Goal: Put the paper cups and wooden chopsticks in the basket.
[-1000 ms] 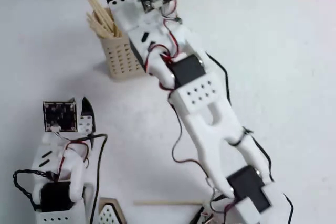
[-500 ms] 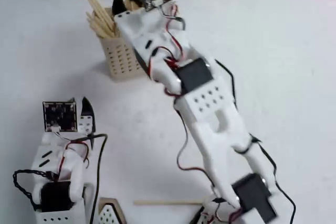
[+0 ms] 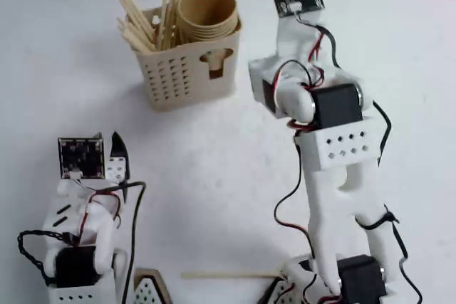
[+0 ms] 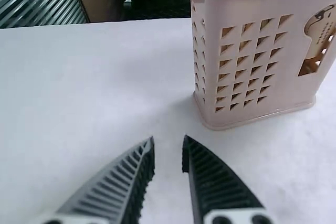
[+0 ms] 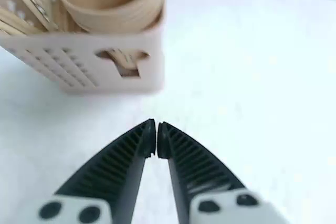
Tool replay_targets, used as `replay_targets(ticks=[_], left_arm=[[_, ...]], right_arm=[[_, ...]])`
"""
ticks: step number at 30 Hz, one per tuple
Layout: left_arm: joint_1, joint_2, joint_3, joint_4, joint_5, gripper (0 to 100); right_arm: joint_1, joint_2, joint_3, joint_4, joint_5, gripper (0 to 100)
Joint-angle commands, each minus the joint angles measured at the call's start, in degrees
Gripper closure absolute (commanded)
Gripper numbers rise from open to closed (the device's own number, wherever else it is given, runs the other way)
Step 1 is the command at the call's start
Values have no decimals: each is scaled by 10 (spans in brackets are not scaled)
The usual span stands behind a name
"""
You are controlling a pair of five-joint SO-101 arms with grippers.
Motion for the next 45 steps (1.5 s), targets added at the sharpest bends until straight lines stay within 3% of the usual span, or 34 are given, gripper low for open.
replay_targets(ticks=[1,9,14,18,24,32,37,45], left_arm=[[-4,-5,-12,0,-4,853],[-2,-5,-18,11,-4,854],[15,-5,-36,14,-23,845],[37,-5,-74,36,-52,830],[145,22,-127,109,-122,828],[256,175,-219,190,-200,827],[338,247,-233,241,-245,827],[427,342,-232,240,-247,780]], right_arm=[[53,-35,60,-10,-4,981],[145,-78,308,-197,-11,981],[175,-84,449,-391,-98,981],[208,-79,498,-486,-127,981],[231,-79,542,-550,-142,981],[231,-79,611,-665,-142,981],[251,-79,611,-673,-143,981],[260,-79,611,-673,-143,981]])
